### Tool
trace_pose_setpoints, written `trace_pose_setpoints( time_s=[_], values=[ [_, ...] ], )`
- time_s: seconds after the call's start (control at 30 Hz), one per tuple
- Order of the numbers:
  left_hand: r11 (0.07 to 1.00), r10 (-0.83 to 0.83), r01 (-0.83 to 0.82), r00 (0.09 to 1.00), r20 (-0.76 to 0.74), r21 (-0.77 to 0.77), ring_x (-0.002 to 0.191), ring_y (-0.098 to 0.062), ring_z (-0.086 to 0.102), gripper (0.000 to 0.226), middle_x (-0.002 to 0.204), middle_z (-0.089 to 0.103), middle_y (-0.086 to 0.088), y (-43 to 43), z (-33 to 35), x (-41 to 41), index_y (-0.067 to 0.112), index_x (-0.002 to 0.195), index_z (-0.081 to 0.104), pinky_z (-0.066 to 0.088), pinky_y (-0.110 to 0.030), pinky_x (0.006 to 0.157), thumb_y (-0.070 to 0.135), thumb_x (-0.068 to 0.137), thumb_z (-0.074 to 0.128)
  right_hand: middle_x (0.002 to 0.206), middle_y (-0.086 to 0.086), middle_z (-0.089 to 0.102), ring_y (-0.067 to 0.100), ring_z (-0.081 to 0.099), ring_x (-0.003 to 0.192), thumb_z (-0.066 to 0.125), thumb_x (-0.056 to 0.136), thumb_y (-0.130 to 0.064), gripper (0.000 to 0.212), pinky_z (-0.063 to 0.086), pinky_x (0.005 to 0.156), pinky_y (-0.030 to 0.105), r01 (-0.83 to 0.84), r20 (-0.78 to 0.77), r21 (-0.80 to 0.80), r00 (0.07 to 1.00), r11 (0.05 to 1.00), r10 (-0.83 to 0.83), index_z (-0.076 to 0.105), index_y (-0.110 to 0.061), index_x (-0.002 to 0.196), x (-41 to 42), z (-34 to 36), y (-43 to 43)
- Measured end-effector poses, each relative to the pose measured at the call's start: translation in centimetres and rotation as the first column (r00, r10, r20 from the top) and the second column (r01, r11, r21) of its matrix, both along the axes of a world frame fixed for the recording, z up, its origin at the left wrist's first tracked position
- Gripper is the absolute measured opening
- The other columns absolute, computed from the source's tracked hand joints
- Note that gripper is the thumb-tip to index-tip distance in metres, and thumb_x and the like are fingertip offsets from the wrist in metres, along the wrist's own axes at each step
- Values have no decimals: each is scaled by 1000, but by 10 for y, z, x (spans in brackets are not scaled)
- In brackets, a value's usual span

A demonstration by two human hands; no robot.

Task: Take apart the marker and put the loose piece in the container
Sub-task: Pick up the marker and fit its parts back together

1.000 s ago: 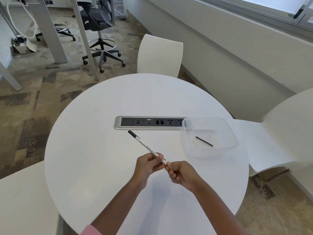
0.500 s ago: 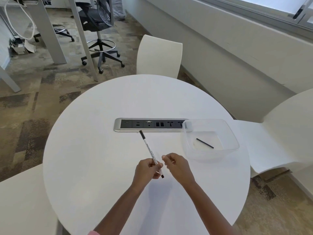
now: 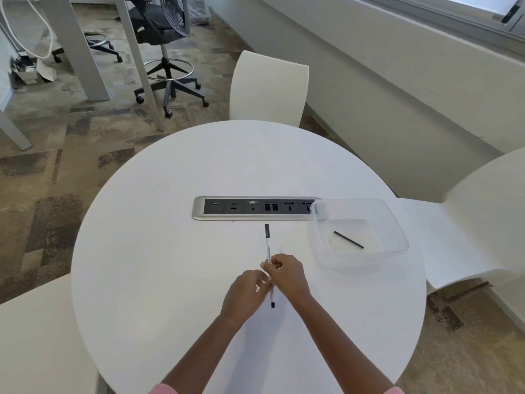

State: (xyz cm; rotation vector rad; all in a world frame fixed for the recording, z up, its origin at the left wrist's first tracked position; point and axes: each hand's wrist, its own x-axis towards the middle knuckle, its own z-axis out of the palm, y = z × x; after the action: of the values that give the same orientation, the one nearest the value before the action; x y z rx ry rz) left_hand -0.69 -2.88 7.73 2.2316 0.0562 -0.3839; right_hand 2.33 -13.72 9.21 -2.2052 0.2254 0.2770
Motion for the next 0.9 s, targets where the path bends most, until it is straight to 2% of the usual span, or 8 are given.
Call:
trace_pose_setpoints(
  time_s=[0.13, 0.27, 0.33, 0.4, 0.5, 0.63, 0.77, 0.9],
  values=[
    [978, -63, 34, 988, 138, 207, 125, -13, 45, 43, 134, 49, 1, 8, -15, 3, 18, 131, 48, 38, -23, 99, 40, 94, 44, 59, -4, 43, 11, 44, 57, 59, 81, -13, 7, 34, 54, 21, 0, -41, -80, 999, 997, -3, 56, -7, 78, 7, -7, 3],
    [869, -137, 64, 984, 115, 490, 144, -24, 20, 57, 154, 26, -9, 13, -24, 8, 13, 144, 32, 20, -33, 116, 40, 94, 42, 99, 17, 61, 30, 58, 93, 56, 84, -15, 33, 43, 78, 31, -30, -73, -190, 997, 981, 17, 49, -4, 114, 11, -17, 10],
    [842, -151, 46, 977, 153, 537, 126, -33, 50, 59, 136, 52, -18, 17, -27, 14, 6, 126, 57, 46, -43, 98, 41, 80, 66, 109, 18, 58, 31, 55, 100, 54, 86, -15, 34, 41, 81, 31, -47, -85, -224, 996, 973, 29, 46, -5, 116, 13, -20, 12],
    [830, -170, 67, 976, 136, 554, 105, -33, 65, 52, 117, 66, -17, 21, -33, 16, 7, 110, 69, 55, -47, 75, 45, 79, 55, 111, 18, 56, 31, 55, 103, 53, 87, -16, 33, 42, 82, 31, -60, -96, -246, 995, 967, 37, 44, -5, 117, 15, -22, 14],
    [837, -161, 114, 986, 42, 535, 107, -32, 64, 61, 119, 66, -16, 27, -43, 17, 9, 121, 54, 54, -48, 76, 48, 89, 20, 112, 17, 55, 31, 55, 103, 53, 88, -17, 34, 43, 84, 34, -72, -106, -285, 993, 956, 43, 43, -5, 118, 16, -27, 16],
    [838, -133, 81, 989, 58, 540, 108, -30, 64, 60, 120, 65, -15, 30, -51, 19, 8, 123, 41, 55, -46, 78, 44, 96, 0, 112, 18, 55, 32, 54, 103, 53, 88, -18, 33, 43, 84, 35, -76, -129, -305, 991, 949, 38, 43, -5, 117, 17, -33, 17],
    [845, -157, 98, 985, 68, 526, 106, -31, 65, 55, 119, 66, -16, 31, -52, 20, 7, 122, 42, 55, -48, 75, 43, 82, 29, 111, 18, 54, 33, 54, 103, 54, 87, -17, 35, 43, 83, 35, -56, -142, -274, 990, 960, 17, 42, -6, 117, 18, -34, 18],
    [836, -190, 156, 982, 9, 526, 106, -31, 65, 55, 119, 65, -16, 36, -55, 23, 6, 121, 47, 54, -49, 75, 41, 83, 30, 111, 18, 54, 33, 55, 102, 55, 86, -17, 36, 43, 82, 35, -43, -142, -256, 990, 966, 6, 42, -7, 118, 18, -34, 20]
  ],
)
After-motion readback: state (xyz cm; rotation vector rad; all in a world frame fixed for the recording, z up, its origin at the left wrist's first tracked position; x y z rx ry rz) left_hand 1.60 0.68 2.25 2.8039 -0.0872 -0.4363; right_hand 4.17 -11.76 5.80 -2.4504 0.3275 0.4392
